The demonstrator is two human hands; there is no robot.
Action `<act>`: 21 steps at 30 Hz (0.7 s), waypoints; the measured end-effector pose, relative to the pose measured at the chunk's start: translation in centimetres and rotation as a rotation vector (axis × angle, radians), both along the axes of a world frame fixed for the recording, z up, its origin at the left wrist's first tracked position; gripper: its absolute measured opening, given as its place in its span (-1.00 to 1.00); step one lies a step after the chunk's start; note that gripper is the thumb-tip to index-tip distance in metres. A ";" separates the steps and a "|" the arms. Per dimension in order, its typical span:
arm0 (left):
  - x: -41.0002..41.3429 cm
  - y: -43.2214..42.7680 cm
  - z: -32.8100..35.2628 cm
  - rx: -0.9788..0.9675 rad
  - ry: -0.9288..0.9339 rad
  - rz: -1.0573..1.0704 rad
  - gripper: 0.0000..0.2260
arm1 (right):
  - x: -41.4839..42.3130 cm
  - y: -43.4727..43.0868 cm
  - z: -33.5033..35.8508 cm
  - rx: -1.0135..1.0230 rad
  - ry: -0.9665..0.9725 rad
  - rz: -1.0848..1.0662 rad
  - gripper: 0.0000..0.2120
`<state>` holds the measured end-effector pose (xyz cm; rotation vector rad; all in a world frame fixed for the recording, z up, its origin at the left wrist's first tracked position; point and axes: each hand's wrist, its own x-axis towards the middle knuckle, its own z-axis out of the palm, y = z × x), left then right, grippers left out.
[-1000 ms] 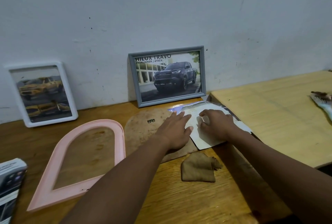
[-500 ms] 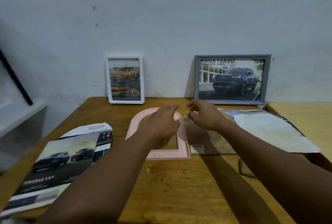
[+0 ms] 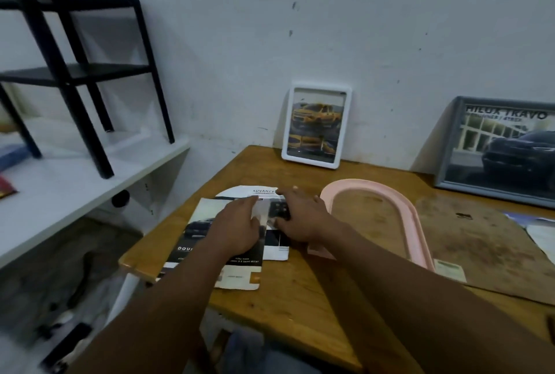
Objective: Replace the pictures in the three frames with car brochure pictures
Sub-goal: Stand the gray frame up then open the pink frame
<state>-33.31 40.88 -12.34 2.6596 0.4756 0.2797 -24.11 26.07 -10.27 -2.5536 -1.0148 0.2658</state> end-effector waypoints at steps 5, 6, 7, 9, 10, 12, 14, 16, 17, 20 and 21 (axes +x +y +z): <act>-0.5 0.4 -1.4 0.023 -0.096 0.007 -0.54 | 0.3 1.0 -0.8 -0.124 -0.037 0.028 -0.26; -0.4 0.5 -1.4 0.027 -0.101 0.003 -0.53 | 0.3 1.1 -0.7 -0.137 -0.030 0.028 -0.25; -0.4 0.6 -1.4 0.028 -0.105 -0.002 -0.52 | 0.4 1.2 -0.5 -0.145 -0.018 0.024 -0.25; -0.3 0.7 -1.5 0.024 -0.110 -0.007 -0.52 | 0.4 1.5 -0.1 -0.126 0.012 0.004 -0.26; -0.3 0.7 -1.5 0.020 -0.112 -0.006 -0.52 | 0.2 1.5 0.1 -0.102 0.025 -0.009 -0.27; -0.2 0.7 -1.5 0.013 -0.117 0.000 -0.52 | -0.2 1.7 0.2 -0.041 0.029 -0.039 -0.29; -0.1 0.6 -1.5 0.001 -0.123 0.007 -0.52 | -0.8 1.8 0.2 0.046 0.010 -0.063 -0.32; 0.0 0.6 -1.3 -0.026 -0.128 0.017 -0.51 | -1.4 2.1 0.3 0.193 0.025 -0.081 -0.36; 0.1 0.6 -1.2 -0.036 -0.131 0.014 -0.50 | -1.6 2.2 0.4 0.283 0.054 -0.104 -0.37; 0.3 0.7 -1.1 -0.026 -0.117 -0.017 -0.50 | -1.4 2.0 1.6 0.455 0.096 -0.195 -0.39; 0.4 0.7 -0.9 -0.020 -0.104 -0.022 -0.49 | -1.0 1.7 2.0 0.467 0.083 -0.208 -0.38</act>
